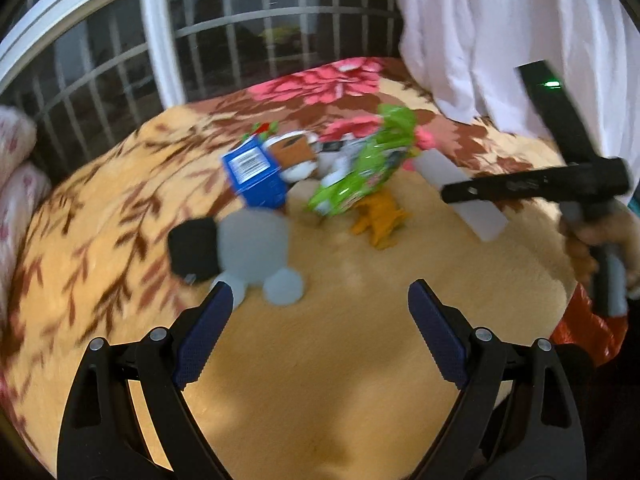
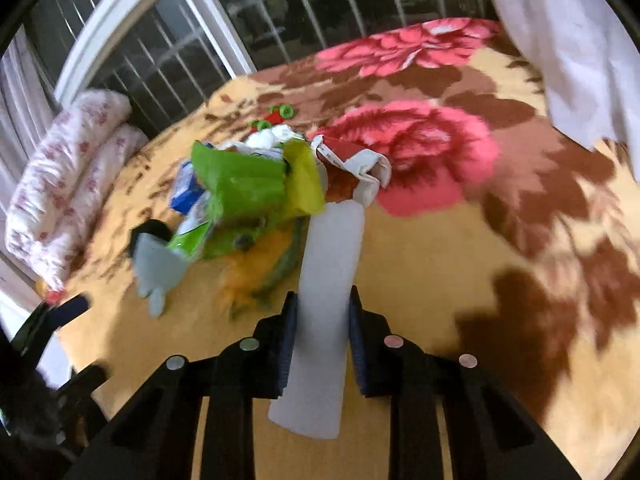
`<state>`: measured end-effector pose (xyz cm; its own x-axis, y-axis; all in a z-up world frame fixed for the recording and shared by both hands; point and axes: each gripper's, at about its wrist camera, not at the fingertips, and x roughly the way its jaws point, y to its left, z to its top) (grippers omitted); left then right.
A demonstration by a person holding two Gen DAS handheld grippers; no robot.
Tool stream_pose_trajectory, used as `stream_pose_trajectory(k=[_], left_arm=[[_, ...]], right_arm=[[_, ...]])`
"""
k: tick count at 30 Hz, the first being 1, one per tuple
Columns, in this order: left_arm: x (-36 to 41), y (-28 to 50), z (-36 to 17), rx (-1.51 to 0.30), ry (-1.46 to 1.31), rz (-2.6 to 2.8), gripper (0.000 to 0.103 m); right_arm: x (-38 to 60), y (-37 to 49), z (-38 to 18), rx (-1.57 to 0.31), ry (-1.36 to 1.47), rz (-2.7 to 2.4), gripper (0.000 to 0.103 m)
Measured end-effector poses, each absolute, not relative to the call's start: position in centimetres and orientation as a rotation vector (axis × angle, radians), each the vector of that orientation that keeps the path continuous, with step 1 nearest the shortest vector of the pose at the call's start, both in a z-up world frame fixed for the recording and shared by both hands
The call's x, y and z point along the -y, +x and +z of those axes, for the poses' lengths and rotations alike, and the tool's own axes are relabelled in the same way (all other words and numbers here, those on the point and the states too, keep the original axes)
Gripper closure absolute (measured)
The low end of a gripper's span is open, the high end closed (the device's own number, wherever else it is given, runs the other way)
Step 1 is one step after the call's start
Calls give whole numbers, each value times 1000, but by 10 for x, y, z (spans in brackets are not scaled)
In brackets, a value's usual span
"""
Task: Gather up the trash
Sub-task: 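Grasp the white plastic strip with the right gripper, then grasp the green snack bag with the left gripper while the right holds the strip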
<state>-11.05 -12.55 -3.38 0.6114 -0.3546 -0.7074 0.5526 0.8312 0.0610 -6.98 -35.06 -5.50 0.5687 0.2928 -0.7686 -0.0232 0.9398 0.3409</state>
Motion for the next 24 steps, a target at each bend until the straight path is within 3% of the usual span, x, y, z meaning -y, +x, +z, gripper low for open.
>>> stream_pose_trajectory(k=[13, 24], left_arm=[[206, -65, -28, -746, 372, -603, 16], [260, -12, -58, -775, 568, -575, 16]], right_arm=[[366, -178, -30, -725, 338, 92, 79], [375, -205, -48, -683, 406, 79, 79]])
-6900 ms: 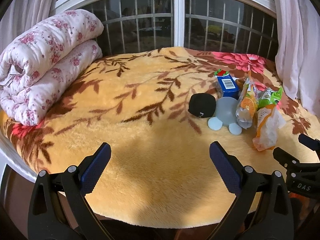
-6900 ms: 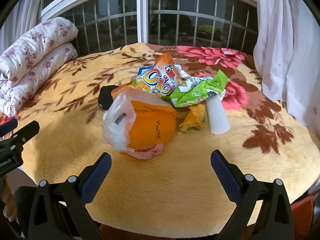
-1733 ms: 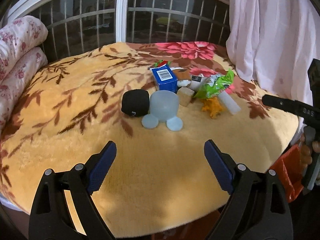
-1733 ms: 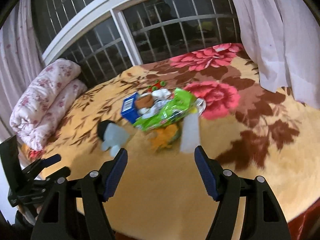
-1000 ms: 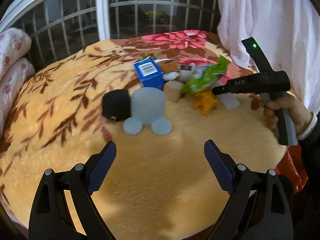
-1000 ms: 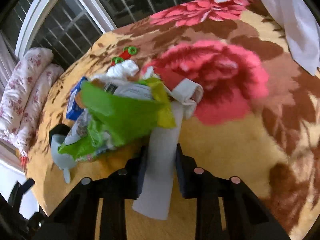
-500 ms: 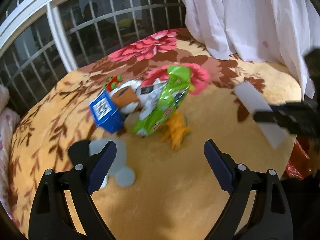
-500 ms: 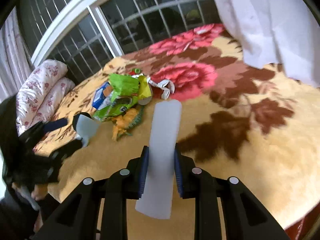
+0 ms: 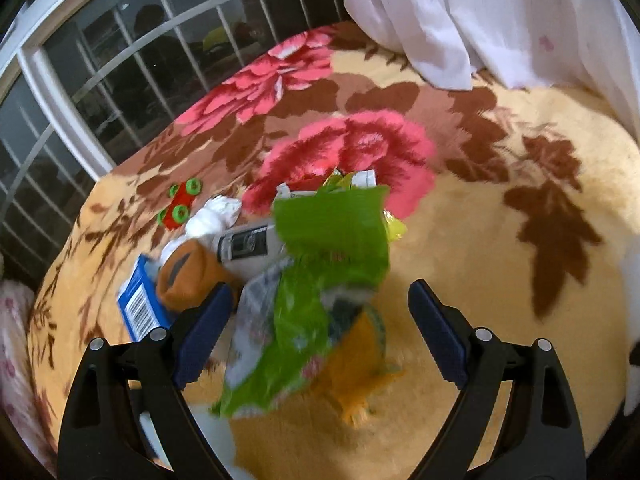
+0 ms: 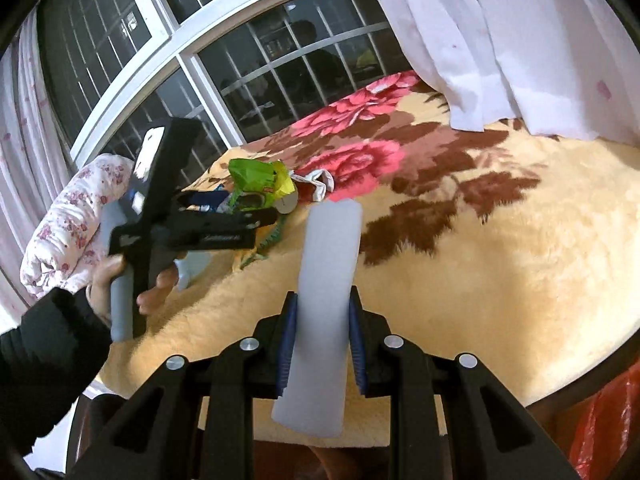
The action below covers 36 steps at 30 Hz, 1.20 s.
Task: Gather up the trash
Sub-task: 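Grasp the green snack bag with the left gripper while the right holds the strip, then lower both grippers over the orange bin and open them to drop the items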
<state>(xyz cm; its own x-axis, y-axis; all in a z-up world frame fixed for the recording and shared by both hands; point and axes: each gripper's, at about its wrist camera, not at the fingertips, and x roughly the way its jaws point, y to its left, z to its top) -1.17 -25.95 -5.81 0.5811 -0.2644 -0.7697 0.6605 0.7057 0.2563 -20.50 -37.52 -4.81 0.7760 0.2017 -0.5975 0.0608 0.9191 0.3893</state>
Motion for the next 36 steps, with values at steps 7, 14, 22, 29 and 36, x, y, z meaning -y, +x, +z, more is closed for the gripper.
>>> stream_pose_trajectory(k=[7, 14, 22, 29, 36], left_arm=[[263, -1, -63, -763, 591, -511, 58], [221, -36, 4, -649, 452, -489, 59], [156, -109, 80, -505, 303, -463, 59], [93, -189, 85, -493, 194, -434, 59], [54, -256, 27, -624, 159, -414, 59]], right_arm=[[376, -204, -54, -657, 430, 95, 79], [369, -208, -39, -642, 405, 103, 79], [332, -221, -8, -624, 335, 166, 79], [297, -250, 12, -627, 265, 218, 79], [269, -287, 10, -686, 218, 279, 78]])
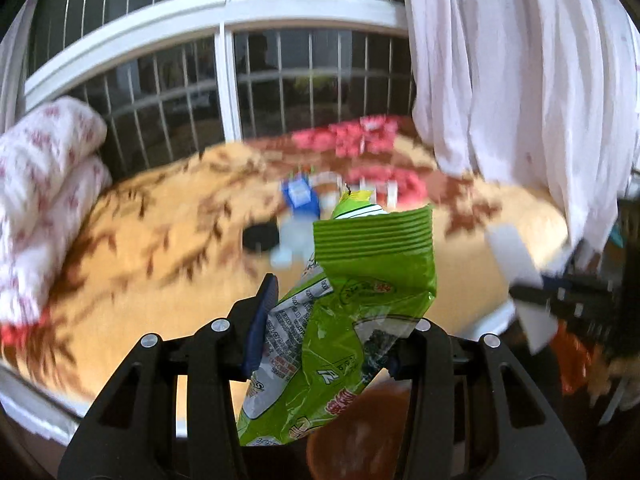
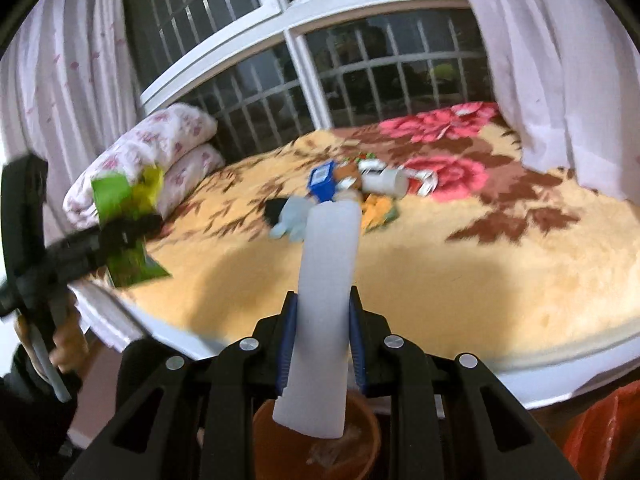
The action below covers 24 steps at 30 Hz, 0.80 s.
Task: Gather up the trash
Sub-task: 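Lower both grippers over the orange bin and open them to drop the items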
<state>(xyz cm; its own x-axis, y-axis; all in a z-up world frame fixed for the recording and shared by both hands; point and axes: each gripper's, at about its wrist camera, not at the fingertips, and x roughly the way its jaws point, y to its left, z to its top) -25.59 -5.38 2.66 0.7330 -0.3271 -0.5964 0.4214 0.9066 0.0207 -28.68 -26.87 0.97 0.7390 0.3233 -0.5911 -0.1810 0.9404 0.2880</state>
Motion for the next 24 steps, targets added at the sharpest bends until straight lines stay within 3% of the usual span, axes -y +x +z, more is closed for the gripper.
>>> stream_pose_trajectory(k=[6, 17, 24], left_arm=[[44, -299, -44, -743, 229, -413, 59], [46, -283, -179, -1145, 209, -507, 59], [44, -269, -206, -1239, 202, -495, 59]], right_arm=[[243, -308, -16, -773, 160, 316, 78], [215, -320, -118, -1049, 244, 349, 78], [204, -305, -157, -1177, 251, 355, 77]])
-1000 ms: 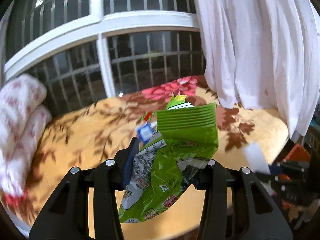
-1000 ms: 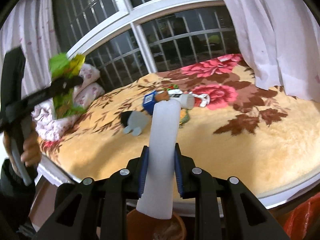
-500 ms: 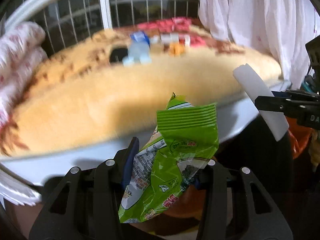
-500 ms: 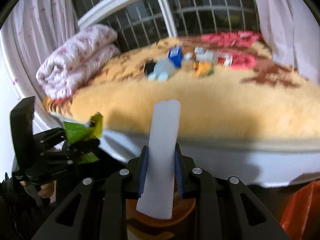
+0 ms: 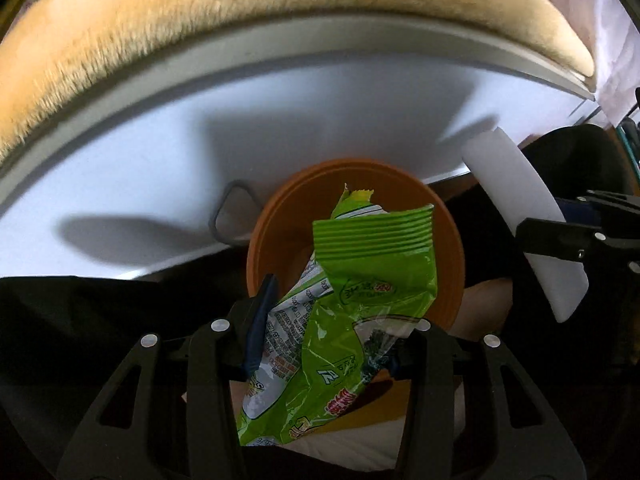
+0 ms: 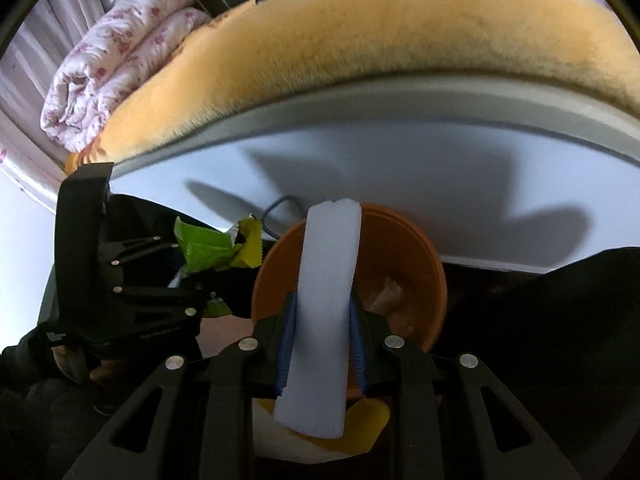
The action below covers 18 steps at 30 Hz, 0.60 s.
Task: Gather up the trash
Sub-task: 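Lower both grippers over the orange bin and open them to drop the items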
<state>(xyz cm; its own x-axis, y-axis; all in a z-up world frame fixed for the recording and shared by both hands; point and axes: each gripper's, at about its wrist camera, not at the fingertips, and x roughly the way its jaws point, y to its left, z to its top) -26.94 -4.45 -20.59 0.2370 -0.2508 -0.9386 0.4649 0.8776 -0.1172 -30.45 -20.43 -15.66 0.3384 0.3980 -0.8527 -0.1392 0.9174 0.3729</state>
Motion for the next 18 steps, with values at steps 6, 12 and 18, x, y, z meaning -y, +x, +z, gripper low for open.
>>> stream_pose_trajectory(k=[6, 12, 18], left_arm=[[41, -263, -211, -1263, 180, -489, 17], [32, -262, -207, -1264, 145, -483, 16], [29, -267, -188, -1205, 135, -472, 16]], right_arm=[[198, -296, -169, -1232, 233, 346, 38], [208, -299, -162, -1210, 246, 326, 38], [221, -312, -147, -1161, 244, 309, 38]])
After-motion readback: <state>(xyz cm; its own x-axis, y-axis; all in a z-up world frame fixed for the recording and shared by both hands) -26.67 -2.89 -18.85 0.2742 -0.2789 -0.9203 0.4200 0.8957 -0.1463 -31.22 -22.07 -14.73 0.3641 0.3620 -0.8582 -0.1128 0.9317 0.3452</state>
